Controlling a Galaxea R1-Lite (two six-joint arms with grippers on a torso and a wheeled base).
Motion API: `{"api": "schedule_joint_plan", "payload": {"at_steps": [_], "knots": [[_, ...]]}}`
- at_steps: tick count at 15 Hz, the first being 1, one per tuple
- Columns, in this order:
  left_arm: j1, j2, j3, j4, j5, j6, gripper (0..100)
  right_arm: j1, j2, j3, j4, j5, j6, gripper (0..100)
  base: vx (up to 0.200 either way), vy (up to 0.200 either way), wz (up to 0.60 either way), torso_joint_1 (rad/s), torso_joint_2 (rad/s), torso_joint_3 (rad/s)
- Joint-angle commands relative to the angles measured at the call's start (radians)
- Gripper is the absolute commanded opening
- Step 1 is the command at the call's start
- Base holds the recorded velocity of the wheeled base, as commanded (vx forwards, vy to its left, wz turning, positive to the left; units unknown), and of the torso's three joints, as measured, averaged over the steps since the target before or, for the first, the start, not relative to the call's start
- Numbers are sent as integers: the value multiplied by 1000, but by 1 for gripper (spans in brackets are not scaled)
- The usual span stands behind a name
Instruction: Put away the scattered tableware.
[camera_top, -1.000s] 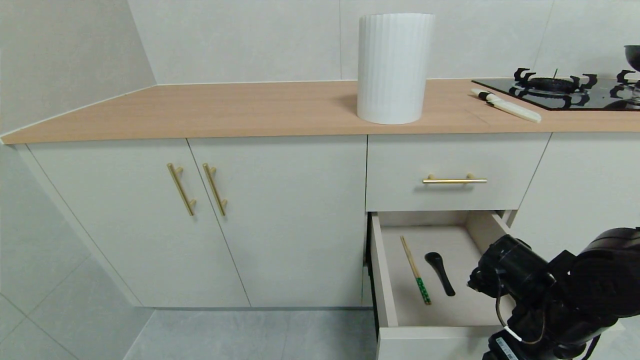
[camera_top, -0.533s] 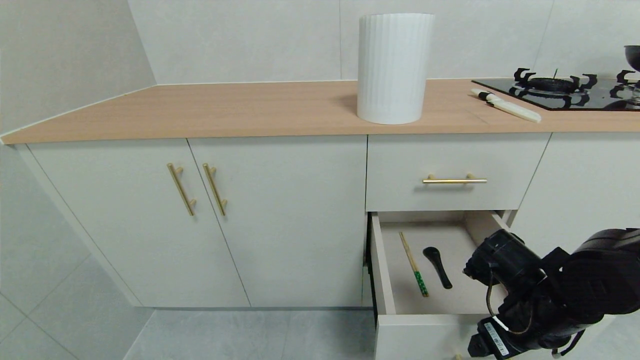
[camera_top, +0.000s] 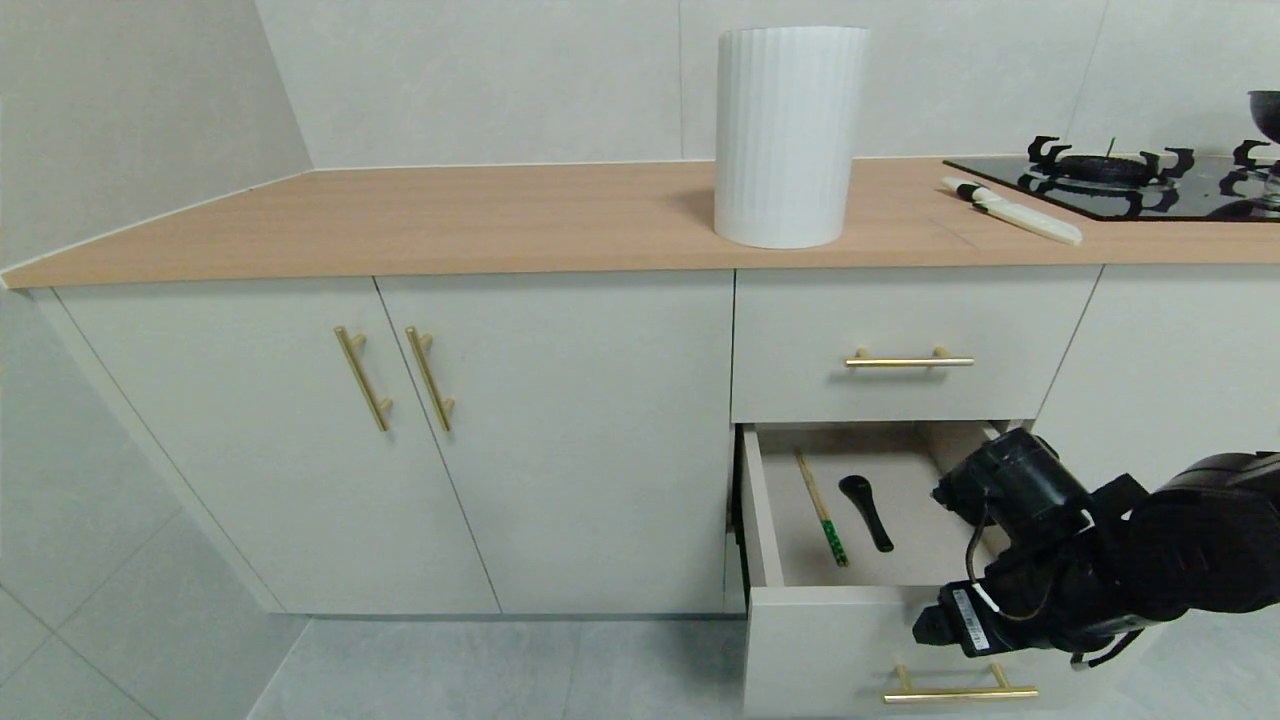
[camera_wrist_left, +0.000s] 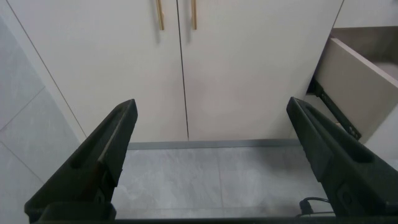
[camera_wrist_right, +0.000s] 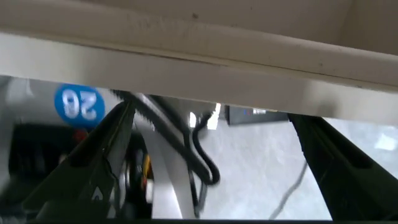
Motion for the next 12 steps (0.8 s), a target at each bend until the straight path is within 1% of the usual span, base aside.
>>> {"api": "schedule_joint_plan", "payload": {"at_steps": [1, 3, 9, 12], "knots": [[0, 0, 0, 0, 0, 0, 100, -26, 11, 5, -55, -3, 1, 100, 0, 0, 0, 0, 0, 0], [0, 0, 0, 0, 0, 0, 100, -29, 30, 9, -110, -14, 14, 100, 0, 0, 0, 0, 0, 0], [0, 0, 0, 0, 0, 0, 100, -78, 103, 26, -288, -34, 23, 100, 0, 0, 0, 0, 0, 0], [0, 0, 0, 0, 0, 0, 100, -88, 148, 66, -461, -37, 23, 100, 0, 0, 0, 0, 0, 0]]}}
